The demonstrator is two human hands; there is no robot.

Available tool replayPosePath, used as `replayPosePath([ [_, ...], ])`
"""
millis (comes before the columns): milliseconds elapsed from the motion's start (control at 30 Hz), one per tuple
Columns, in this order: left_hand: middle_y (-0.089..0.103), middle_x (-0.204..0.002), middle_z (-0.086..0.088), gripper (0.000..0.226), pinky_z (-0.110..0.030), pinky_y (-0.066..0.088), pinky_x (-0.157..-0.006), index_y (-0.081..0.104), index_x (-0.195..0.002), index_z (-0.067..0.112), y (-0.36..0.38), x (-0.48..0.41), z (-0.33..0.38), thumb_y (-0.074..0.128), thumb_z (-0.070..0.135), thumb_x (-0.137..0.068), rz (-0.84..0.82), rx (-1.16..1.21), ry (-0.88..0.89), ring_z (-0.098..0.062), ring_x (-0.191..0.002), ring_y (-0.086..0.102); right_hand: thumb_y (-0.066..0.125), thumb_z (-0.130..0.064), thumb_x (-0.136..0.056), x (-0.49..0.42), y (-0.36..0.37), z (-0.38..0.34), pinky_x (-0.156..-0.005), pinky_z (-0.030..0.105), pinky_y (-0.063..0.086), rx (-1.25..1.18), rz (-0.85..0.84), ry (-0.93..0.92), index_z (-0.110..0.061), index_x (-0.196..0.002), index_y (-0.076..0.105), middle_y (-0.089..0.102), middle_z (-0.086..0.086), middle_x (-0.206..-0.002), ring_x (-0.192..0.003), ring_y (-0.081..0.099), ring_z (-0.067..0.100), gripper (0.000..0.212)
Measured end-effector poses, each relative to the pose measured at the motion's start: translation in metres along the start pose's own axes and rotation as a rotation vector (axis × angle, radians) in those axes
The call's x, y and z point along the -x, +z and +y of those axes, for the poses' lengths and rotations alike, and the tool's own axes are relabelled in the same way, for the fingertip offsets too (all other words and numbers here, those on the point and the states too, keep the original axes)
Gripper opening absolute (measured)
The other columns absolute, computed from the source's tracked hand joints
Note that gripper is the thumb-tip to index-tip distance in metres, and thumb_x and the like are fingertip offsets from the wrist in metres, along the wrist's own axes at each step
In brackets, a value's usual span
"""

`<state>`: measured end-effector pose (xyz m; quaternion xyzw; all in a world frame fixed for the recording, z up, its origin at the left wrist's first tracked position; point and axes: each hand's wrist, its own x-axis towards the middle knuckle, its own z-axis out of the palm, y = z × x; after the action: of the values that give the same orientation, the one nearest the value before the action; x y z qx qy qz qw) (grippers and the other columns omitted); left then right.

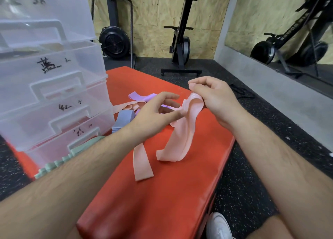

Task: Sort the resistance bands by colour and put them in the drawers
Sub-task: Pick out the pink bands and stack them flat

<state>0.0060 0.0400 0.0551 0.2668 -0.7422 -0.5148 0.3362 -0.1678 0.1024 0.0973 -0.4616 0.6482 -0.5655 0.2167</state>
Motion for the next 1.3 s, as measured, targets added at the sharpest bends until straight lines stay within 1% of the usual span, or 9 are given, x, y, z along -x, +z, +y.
replayPosePath([
  [100, 0.066, -0.118, 0.007, 0.049, -0.044, 0.053, -0.097, 0.059, -0.12, 0.038, -0.002, 0.001, -0.001, 0.08, 0.043, -0.076, -0.052, 0.009, 0.005, -0.012, -0.105, 0.067, 0.07, -0.027, -0.09, -0.002, -0.001, 0.0, -0.075, 0.033, 0.051, -0.095, -0.042, 0.03, -0.024, -0.094, 0.077, 0.068, -0.004, -0.082, -0.077, 0.062, 0.013, 0.009],
  [333, 0.069, -0.098, 0.012, 0.046, -0.034, 0.053, -0.086, 0.058, -0.123, 0.034, 0.0, -0.006, -0.006, 0.078, 0.029, -0.082, -0.053, 0.033, 0.017, -0.007, -0.088, 0.061, 0.061, -0.014, -0.095, -0.005, 0.0, -0.004, -0.067, 0.034, 0.043, -0.148, -0.168, -0.048, -0.021, -0.1, 0.075, 0.06, -0.009, -0.068, -0.068, 0.054, 0.013, 0.016],
  [567, 0.069, -0.093, 0.013, 0.019, -0.035, 0.055, -0.073, 0.068, -0.1, 0.034, -0.015, -0.014, -0.013, 0.063, 0.019, -0.09, 0.212, -0.155, 0.091, -0.013, -0.075, 0.063, 0.065, -0.009, -0.086, -0.007, 0.001, 0.009, -0.067, 0.043, 0.047, 0.029, -0.182, -0.08, -0.02, -0.093, 0.076, 0.06, 0.009, -0.078, -0.07, 0.056, 0.019, 0.017],
  [700, 0.061, -0.081, -0.007, 0.032, -0.025, 0.051, -0.057, 0.069, -0.105, 0.028, -0.018, -0.015, -0.011, 0.054, 0.004, -0.091, 0.24, -0.12, 0.08, -0.017, -0.063, 0.061, 0.068, -0.01, -0.088, -0.005, 0.007, 0.011, -0.065, 0.032, 0.049, 0.115, -0.26, -0.043, -0.019, -0.107, 0.069, 0.066, 0.0, -0.077, -0.073, 0.066, 0.012, 0.02],
  [867, 0.07, -0.087, -0.004, 0.02, -0.028, 0.055, -0.063, 0.073, -0.099, 0.02, -0.019, -0.011, -0.004, 0.063, 0.005, -0.09, 0.195, 0.011, 0.074, -0.014, -0.069, 0.066, 0.07, -0.027, -0.092, 0.003, 0.021, 0.012, -0.057, 0.027, 0.048, 0.186, -0.363, -0.003, -0.022, -0.121, 0.062, 0.065, -0.009, -0.091, -0.065, 0.061, 0.003, 0.031],
  [967, 0.074, -0.099, -0.004, 0.019, -0.044, 0.059, -0.081, 0.074, -0.099, 0.023, -0.024, -0.009, -0.006, 0.065, 0.01, -0.089, 0.169, 0.031, 0.046, -0.024, -0.09, 0.071, 0.069, -0.027, -0.093, 0.007, 0.029, 0.012, -0.059, 0.046, 0.054, 0.219, -0.375, -0.008, -0.014, -0.107, 0.066, 0.07, 0.014, -0.084, -0.067, 0.061, 0.025, 0.019],
  [1033, 0.075, -0.101, -0.004, 0.028, -0.041, 0.058, -0.083, 0.074, -0.101, 0.022, -0.029, -0.006, -0.006, 0.062, 0.006, -0.082, 0.15, 0.066, 0.033, -0.022, -0.093, 0.071, 0.069, -0.029, -0.093, 0.008, 0.031, 0.013, -0.061, 0.054, 0.056, 0.224, -0.367, -0.007, -0.011, -0.101, 0.065, 0.071, 0.017, -0.091, -0.066, 0.063, 0.028, 0.021],
  [1133, 0.074, -0.102, -0.009, 0.039, -0.034, 0.055, -0.079, 0.073, -0.107, 0.016, -0.036, -0.003, -0.002, 0.053, 0.0, -0.078, 0.137, 0.148, 0.004, -0.019, -0.091, 0.07, 0.066, -0.028, -0.095, 0.01, 0.033, 0.011, -0.057, 0.044, 0.05, 0.241, -0.362, -0.025, -0.008, -0.101, 0.06, 0.069, 0.009, -0.08, -0.062, 0.059, 0.024, 0.021],
  [1300, 0.071, -0.093, -0.007, 0.019, -0.026, 0.053, -0.065, 0.071, -0.107, 0.018, -0.039, 0.006, 0.0, 0.072, 0.025, -0.089, 0.138, -0.007, 0.023, -0.012, -0.075, 0.064, 0.061, -0.019, -0.098, 0.015, 0.042, 0.009, -0.053, 0.047, 0.046, 0.261, -0.4, -0.146, -0.016, -0.097, 0.057, 0.066, 0.03, -0.089, -0.062, 0.054, 0.024, 0.006],
])
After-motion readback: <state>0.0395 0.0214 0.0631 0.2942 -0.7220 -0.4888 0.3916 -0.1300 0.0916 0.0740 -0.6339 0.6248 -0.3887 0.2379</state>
